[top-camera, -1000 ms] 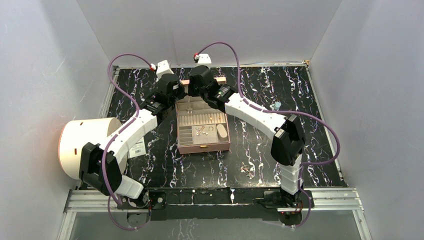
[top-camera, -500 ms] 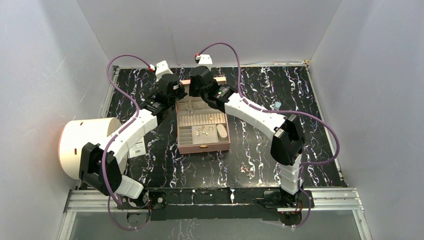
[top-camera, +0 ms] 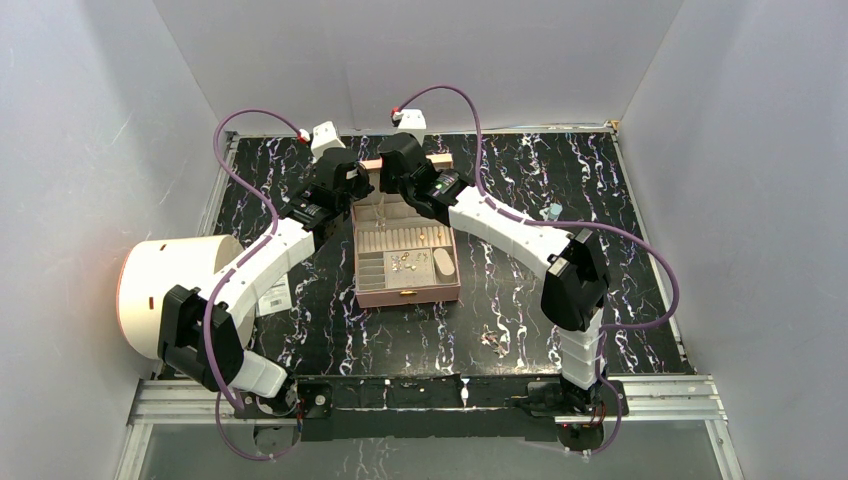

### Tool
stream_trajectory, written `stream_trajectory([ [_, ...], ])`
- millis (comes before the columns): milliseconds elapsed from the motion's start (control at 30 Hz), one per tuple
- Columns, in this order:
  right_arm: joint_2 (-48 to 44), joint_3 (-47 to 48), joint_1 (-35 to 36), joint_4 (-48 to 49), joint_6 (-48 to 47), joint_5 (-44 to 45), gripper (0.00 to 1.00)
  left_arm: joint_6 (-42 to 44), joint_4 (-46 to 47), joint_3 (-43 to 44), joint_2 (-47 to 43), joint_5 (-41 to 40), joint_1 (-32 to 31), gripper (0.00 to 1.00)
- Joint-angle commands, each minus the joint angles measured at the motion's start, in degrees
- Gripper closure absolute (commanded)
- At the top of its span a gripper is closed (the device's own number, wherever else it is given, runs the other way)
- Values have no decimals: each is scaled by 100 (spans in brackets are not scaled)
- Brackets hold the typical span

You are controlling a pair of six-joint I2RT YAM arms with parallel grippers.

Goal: Organize the mixed jewelry
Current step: Place the jewelry in the jewelry box.

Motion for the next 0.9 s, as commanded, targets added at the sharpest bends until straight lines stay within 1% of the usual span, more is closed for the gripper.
stream_trajectory([
  [0,-111,296,-51,79,86,500,100,-6,45,116,-300,-135,21,79],
  [200,-57,341,-86,-89,145,617,100,1,35,114,-291,-132,21,79],
  [600,10,216,-154,-117,9,639,100,18,8,153,-317,-160,21,77],
  [767,-87,169,-178,-106,-31,734,100,18,-8,152,-325,-177,17,76],
  [867,-268,-25,-184,99,-187,523,100,18,-18,153,-318,-240,20,76],
])
